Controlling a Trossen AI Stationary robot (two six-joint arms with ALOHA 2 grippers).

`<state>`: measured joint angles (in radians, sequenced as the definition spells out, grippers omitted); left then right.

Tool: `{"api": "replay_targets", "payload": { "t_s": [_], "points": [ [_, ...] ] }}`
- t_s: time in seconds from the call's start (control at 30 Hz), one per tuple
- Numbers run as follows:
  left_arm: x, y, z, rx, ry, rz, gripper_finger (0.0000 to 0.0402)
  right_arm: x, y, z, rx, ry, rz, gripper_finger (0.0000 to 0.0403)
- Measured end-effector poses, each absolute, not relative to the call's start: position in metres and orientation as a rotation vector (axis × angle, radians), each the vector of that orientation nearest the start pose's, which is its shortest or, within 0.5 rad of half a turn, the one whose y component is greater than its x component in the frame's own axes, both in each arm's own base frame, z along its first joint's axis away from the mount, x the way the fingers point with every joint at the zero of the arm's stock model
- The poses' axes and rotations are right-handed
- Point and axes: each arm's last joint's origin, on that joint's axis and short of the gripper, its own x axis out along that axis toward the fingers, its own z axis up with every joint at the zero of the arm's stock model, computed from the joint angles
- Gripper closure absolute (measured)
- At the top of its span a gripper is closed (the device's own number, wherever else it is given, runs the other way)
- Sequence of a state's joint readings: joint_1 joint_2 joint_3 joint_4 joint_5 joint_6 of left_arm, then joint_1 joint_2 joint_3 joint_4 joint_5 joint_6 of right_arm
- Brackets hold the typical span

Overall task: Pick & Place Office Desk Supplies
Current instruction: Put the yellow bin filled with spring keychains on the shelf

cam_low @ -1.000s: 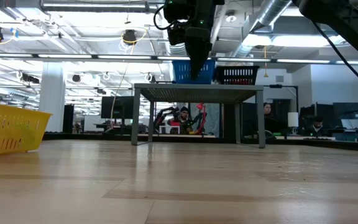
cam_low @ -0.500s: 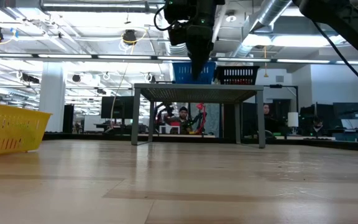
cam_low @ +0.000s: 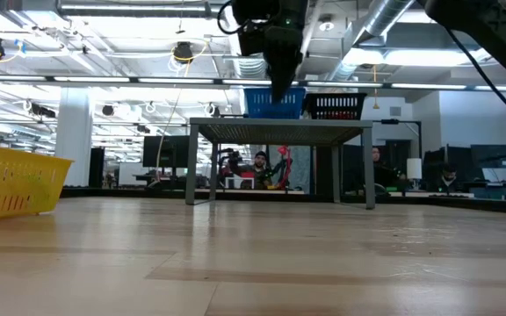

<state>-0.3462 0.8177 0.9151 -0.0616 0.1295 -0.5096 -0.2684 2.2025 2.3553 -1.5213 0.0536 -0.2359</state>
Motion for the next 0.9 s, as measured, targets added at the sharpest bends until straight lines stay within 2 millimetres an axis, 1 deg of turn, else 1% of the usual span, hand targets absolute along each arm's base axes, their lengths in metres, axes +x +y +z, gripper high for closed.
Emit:
{"api": "replay_targets", "payload": {
  "t_s": [0.13,0.27,0.4,0.5,0.6,0.7,0.8,0.9],
  "points": [
    [0.161,-0.063,0.386,-0.501,0.08,-0.49,0.0278,0.409,-0.112,0.327,-0.058,1.368,-0.109,0.0213],
    [0.161,-0.063,0.386,-0.494,0.084,-0.515,0.0278,0.404,-0.107,0.34,-0.062,1.323,-0.118,0.0223],
    [0.164,-0.067,0.383,-0.416,0.089,-0.534,0.0278,0.393,-0.098,0.364,-0.056,1.232,-0.141,0.0231],
    [0.17,-0.076,0.376,-0.365,0.15,-0.554,0.0278,0.381,-0.087,0.388,-0.041,1.142,-0.161,0.0236],
    [0.178,-0.086,0.365,-0.334,0.32,-0.549,0.0278,0.361,-0.073,0.416,-0.003,1.058,-0.181,0.0242],
    [0.183,-0.096,0.348,-0.286,0.582,-0.524,0.0278,0.339,-0.057,0.441,0.039,0.977,-0.193,0.0248],
    [0.188,-0.103,0.328,-0.248,0.832,-0.473,0.0279,0.313,-0.037,0.466,0.08,0.893,-0.21,0.0256],
    [0.191,-0.108,0.303,-0.264,1.069,-0.378,0.0284,0.287,-0.015,0.486,0.09,0.822,-0.248,0.0265]
  ]
}}
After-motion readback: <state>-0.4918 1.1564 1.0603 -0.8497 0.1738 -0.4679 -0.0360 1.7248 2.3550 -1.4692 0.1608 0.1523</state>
